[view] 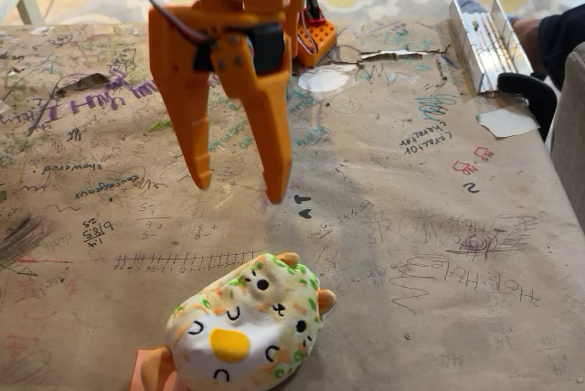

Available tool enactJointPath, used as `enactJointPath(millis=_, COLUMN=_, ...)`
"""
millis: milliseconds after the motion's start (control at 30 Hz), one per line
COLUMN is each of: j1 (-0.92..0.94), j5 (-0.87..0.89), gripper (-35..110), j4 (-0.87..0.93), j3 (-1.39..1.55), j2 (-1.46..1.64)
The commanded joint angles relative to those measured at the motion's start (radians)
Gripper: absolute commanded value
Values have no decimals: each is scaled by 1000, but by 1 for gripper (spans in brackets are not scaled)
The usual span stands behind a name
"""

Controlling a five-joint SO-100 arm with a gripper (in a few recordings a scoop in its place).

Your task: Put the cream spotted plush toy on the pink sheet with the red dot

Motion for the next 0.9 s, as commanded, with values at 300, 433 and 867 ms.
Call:
enactJointPath(millis=300, j1=-11, j5=206, gripper=0, j4=-195, j3=394, j2=316)
enactJointPath(millis=433, j1=-23, j5=451, gripper=0, j4=-403, j3=739, j2=532)
enactJointPath(millis=867, j1=-351, j5=-167, gripper=0, j4=-181, j3=1839, j2=2026)
